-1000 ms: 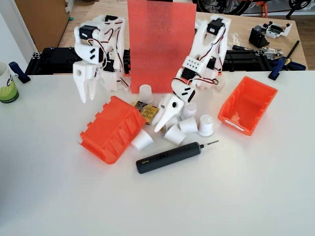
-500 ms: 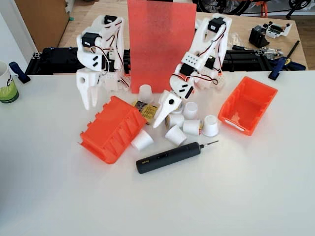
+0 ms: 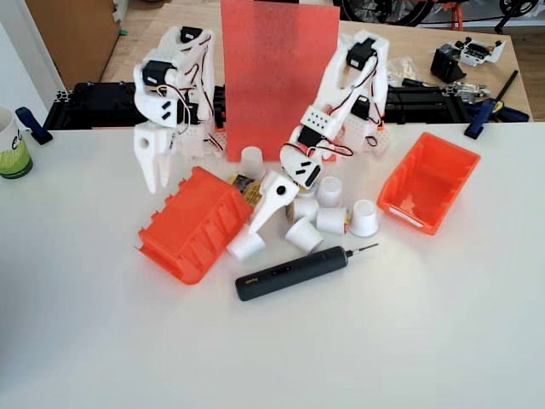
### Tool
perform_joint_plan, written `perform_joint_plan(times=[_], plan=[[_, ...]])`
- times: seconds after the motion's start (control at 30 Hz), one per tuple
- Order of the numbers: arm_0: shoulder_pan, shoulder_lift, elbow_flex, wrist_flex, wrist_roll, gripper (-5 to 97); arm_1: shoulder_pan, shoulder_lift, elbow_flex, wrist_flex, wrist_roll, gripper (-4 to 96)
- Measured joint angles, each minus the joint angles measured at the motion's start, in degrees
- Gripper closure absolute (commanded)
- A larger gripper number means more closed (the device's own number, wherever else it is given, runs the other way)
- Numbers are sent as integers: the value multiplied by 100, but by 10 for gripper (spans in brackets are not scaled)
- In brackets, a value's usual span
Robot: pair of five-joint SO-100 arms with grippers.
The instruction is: Sort the coffee pods, blue into left, red into right
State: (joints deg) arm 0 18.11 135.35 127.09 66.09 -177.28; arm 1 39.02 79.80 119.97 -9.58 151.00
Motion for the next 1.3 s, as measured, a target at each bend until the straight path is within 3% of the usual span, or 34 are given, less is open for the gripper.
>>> perform_joint_plan(times=[0.17, 0.6, 1.13, 1.3], plan=[[0, 0, 26, 0, 0, 773, 18, -26, -79, 97, -97, 526], [-229, 0, 668, -369, 0, 774, 439, 0, -835, 1345, -1143, 526], [-422, 97, 958, -369, 53, 771, 457, 193, -2804, 3665, -1767, 529], [-396, 202, 976, -369, -26, 774, 431, 299, -3067, 4342, -1767, 526]])
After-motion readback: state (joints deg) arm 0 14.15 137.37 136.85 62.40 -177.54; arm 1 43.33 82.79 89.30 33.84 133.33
